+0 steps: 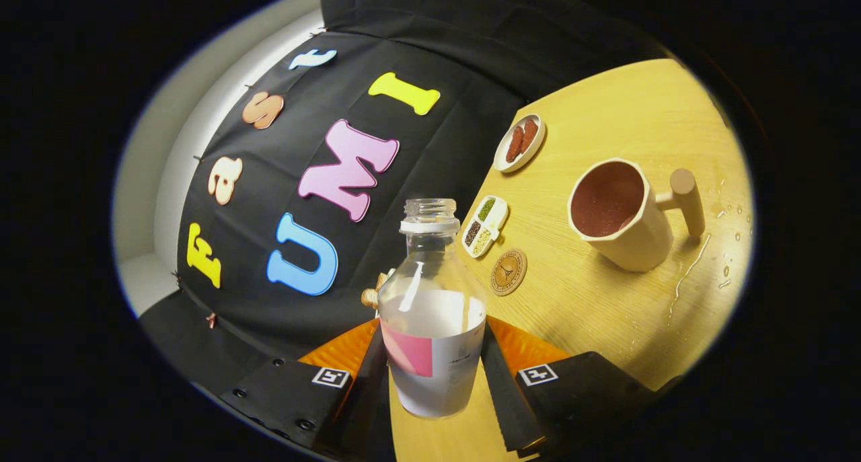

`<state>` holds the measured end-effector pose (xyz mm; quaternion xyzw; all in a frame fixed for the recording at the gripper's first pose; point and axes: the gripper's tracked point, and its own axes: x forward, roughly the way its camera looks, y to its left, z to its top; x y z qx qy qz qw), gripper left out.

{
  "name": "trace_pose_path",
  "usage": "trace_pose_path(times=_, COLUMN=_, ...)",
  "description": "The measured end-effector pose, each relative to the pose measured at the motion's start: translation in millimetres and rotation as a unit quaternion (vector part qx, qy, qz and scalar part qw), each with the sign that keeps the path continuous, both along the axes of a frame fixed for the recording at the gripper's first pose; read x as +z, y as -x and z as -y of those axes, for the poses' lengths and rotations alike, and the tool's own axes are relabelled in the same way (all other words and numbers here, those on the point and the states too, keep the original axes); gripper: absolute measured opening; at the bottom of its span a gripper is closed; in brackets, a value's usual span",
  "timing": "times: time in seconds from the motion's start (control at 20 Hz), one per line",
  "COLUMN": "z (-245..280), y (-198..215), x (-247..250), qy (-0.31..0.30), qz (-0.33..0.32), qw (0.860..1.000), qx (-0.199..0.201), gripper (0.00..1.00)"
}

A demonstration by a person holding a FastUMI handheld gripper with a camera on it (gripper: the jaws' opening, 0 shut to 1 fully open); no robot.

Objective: Take the bottle from table, then pour the juice into the cup, finally place the bottle on the coaster

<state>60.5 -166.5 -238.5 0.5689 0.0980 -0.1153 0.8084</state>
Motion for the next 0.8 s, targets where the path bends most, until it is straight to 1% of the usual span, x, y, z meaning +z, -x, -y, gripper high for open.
trace_pose_path(times=0.35, z=19, y=2, x=-11, qy=-0.086, qz=0.0, qw=0.996, qx=-0.032, gripper=0.76)
trace_pose_path(times=0.6, z=30, y=2, x=-9, qy=-0.119, qz=0.004, qw=0.992, qx=-0.048, gripper=0.76)
trace_pose_path(times=0.8, z=30, y=3, x=-13, qy=-0.148, qz=0.001, qw=0.988, qx=-0.052, gripper=0.76)
